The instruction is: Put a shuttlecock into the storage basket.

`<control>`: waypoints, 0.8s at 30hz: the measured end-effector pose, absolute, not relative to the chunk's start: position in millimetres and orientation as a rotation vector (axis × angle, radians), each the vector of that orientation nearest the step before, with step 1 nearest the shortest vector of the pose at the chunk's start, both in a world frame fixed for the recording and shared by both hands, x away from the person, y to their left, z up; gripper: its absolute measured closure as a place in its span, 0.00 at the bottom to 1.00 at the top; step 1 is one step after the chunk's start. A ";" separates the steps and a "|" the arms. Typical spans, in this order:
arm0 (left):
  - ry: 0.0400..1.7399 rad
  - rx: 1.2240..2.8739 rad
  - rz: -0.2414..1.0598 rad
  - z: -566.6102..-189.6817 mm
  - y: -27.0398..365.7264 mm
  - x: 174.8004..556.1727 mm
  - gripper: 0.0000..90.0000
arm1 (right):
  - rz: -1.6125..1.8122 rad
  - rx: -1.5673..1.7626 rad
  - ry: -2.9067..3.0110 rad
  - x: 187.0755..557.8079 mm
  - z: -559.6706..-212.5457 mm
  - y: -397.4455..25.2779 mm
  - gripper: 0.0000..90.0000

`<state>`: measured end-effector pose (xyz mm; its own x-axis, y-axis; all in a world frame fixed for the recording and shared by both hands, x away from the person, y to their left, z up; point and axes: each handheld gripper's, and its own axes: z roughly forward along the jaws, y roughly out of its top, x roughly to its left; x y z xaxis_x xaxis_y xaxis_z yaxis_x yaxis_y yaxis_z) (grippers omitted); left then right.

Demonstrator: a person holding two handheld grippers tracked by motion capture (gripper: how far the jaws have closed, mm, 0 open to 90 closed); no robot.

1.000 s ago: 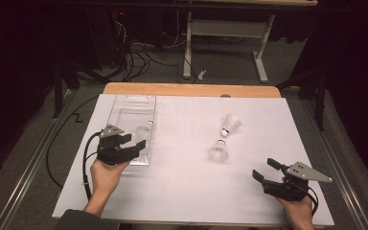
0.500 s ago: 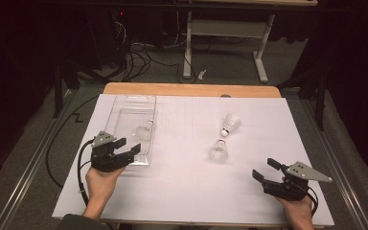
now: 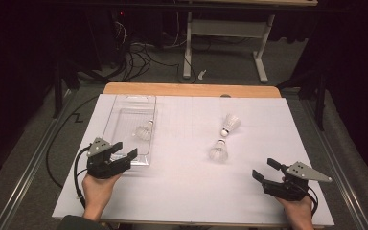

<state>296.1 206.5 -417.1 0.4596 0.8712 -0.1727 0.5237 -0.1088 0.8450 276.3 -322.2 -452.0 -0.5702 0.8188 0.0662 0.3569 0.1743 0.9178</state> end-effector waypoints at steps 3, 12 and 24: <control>1.194 1.759 0.468 -418.6 208.8 293.3 0.41 | 1.378 1.108 2.009 276.3 -452.0 -322.2 0.27; 1.174 1.747 0.474 -419.9 207.3 287.4 0.41 | 1.380 1.104 2.006 275.9 -451.8 -322.9 0.27; 1.144 1.756 0.446 -419.1 199.5 284.8 0.40 | 1.378 1.098 2.011 276.0 -451.8 -322.0 0.27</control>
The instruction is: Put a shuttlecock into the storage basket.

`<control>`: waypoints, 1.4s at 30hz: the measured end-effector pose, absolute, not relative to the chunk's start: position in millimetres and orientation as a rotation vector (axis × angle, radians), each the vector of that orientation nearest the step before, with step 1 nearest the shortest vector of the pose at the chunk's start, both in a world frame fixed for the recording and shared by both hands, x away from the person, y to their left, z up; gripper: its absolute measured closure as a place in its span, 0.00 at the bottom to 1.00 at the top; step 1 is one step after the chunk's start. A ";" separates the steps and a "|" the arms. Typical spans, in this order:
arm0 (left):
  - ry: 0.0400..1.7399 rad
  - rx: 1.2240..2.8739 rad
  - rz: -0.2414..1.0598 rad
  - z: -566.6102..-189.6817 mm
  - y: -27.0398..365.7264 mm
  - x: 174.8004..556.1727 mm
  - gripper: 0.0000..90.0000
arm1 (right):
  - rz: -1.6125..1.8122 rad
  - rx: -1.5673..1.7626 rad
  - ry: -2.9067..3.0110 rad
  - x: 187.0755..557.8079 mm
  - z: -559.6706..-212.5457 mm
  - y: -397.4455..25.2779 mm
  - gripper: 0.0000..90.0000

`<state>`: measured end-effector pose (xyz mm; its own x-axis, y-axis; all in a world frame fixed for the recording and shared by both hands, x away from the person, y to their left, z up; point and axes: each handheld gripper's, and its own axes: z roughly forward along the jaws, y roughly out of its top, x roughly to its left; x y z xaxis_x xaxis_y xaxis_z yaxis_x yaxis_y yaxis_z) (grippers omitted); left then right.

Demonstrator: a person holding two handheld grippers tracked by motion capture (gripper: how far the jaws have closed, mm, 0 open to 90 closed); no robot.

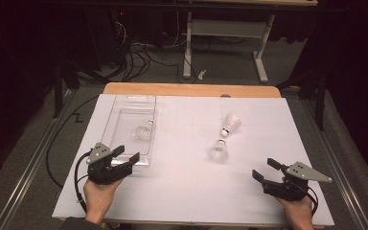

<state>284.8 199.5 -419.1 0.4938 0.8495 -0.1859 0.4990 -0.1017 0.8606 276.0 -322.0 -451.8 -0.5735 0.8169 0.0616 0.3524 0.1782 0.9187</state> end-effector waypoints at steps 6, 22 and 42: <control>1.133 1.774 0.437 -418.1 194.2 285.9 0.40 | 1.378 1.095 2.014 275.3 -451.9 -322.2 0.27; 1.072 1.836 0.402 -413.3 171.9 293.9 0.40 | 1.378 1.097 2.019 275.6 -452.4 -322.4 0.27; 1.032 1.893 0.365 -408.8 149.8 304.9 0.40 | 1.375 1.104 2.029 276.3 -453.0 -322.3 0.27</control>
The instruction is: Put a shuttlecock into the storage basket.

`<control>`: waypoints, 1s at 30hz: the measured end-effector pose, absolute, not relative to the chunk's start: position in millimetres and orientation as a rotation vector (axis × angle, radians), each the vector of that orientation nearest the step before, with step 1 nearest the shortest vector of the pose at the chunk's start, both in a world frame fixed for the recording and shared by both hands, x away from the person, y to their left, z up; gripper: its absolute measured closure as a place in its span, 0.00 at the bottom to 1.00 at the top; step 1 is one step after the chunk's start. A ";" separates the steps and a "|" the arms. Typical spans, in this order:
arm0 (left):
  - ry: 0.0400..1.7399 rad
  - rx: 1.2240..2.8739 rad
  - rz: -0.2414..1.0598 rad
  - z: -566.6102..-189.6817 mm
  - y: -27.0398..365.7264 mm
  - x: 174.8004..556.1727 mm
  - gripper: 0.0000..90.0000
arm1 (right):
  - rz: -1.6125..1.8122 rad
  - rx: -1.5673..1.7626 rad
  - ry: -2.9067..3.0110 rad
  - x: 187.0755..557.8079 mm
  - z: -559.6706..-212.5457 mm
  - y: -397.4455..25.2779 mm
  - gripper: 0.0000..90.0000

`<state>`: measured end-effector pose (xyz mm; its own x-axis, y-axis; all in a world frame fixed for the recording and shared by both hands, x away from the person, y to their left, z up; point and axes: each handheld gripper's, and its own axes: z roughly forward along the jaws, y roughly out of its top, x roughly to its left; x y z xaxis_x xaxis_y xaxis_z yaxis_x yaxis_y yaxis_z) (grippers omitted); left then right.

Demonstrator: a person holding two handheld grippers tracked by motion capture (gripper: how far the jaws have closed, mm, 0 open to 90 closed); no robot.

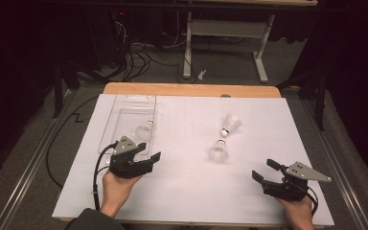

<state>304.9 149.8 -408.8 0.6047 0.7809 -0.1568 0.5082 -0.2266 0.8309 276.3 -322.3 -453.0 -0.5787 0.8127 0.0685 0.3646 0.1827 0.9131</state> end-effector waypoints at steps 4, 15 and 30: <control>1.028 1.908 0.353 -408.6 146.1 307.8 0.40 | 1.375 1.104 2.030 276.4 -453.1 -322.3 0.27; 1.025 1.935 0.307 -406.7 137.0 314.3 0.41 | 1.374 1.105 2.031 276.3 -453.1 -322.2 0.27; 1.032 1.980 0.267 -405.4 122.9 326.1 0.43 | 1.376 1.106 2.033 276.4 -453.2 -322.4 0.27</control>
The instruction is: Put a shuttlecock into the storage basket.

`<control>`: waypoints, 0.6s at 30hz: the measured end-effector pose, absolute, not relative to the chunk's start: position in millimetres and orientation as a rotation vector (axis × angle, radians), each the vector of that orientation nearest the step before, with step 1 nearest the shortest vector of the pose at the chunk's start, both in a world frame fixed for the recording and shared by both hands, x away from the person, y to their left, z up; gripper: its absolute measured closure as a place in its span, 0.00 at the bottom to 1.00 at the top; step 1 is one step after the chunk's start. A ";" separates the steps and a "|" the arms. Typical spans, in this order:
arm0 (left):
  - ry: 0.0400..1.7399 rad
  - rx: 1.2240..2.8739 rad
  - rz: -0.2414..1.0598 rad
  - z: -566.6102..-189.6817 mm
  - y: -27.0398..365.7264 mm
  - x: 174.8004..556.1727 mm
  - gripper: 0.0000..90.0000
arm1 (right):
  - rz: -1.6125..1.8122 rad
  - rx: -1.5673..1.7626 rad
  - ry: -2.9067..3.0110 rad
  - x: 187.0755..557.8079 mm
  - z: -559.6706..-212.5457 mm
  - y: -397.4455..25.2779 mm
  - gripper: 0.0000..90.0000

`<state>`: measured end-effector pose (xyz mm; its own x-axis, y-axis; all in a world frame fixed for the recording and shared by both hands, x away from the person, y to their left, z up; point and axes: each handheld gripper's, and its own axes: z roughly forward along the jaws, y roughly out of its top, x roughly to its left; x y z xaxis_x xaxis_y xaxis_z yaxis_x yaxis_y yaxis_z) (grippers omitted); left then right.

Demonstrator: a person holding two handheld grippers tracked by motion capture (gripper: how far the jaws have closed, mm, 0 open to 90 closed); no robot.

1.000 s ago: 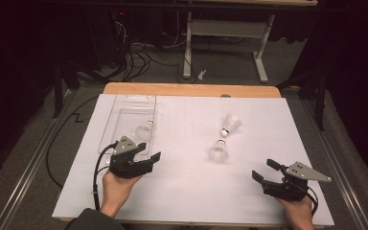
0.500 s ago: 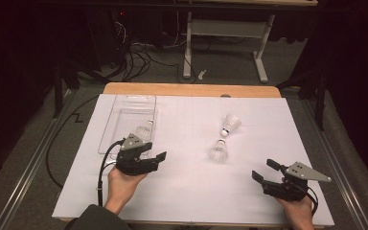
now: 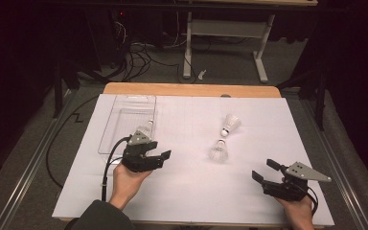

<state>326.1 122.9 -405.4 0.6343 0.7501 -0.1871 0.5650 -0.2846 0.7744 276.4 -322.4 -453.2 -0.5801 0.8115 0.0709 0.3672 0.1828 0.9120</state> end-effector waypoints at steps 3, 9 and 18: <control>1.031 1.989 0.260 -405.3 119.8 328.6 0.44 | 1.377 1.105 2.032 276.5 -453.2 -322.5 0.27; 1.032 2.003 0.244 -406.1 115.0 333.3 0.44 | 1.378 1.106 2.033 276.5 -453.2 -322.6 0.27; 1.030 2.023 0.228 -405.8 108.3 339.1 0.45 | 1.380 1.107 2.030 276.6 -453.3 -323.2 0.27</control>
